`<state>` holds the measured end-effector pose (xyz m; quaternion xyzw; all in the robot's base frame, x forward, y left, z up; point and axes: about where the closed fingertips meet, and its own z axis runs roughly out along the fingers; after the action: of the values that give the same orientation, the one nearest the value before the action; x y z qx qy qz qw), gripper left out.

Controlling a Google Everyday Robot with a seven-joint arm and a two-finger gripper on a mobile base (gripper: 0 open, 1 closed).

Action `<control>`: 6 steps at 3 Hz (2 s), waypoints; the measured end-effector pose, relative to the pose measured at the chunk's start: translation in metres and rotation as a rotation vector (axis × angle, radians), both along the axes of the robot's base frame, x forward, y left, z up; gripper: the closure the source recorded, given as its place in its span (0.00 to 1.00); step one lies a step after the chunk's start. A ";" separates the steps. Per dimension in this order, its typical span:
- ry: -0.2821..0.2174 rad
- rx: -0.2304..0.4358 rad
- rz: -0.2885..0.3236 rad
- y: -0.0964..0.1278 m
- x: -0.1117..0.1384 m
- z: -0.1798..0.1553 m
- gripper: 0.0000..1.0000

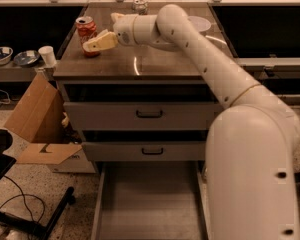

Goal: Place coke can into bottom drawer

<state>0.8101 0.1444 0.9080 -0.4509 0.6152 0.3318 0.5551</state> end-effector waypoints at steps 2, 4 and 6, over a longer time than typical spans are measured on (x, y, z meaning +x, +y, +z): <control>-0.014 0.044 0.043 0.054 0.022 -0.014 0.24; -0.015 0.045 0.043 0.055 0.022 -0.014 0.78; -0.051 0.034 0.025 0.046 0.006 -0.002 1.00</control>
Offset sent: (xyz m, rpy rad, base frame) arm 0.0325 0.0654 -0.0154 0.0641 -0.0299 0.0492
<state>0.8165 0.1905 0.9062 -0.4572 0.5895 0.3377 0.5740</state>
